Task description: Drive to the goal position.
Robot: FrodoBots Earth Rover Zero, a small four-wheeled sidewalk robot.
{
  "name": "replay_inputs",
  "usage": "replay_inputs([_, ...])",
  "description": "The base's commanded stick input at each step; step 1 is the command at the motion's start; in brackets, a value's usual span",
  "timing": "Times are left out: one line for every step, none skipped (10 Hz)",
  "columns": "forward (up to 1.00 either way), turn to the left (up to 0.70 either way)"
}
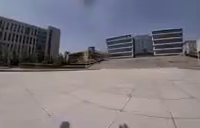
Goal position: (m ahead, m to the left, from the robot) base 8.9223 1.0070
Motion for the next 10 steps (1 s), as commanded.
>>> replay_inputs([0.70,0.00])
replay_inputs([0.70,0.00])
replay_inputs([0.70,0.00])
replay_inputs([0.70,0.00])
replay_inputs([0.70,0.00])
replay_inputs([0.70,0.00])
replay_inputs([0.70,0.00])
replay_inputs([0.70,0.00])
replay_inputs([0.70,0.00])
replay_inputs([0.70,0.00])
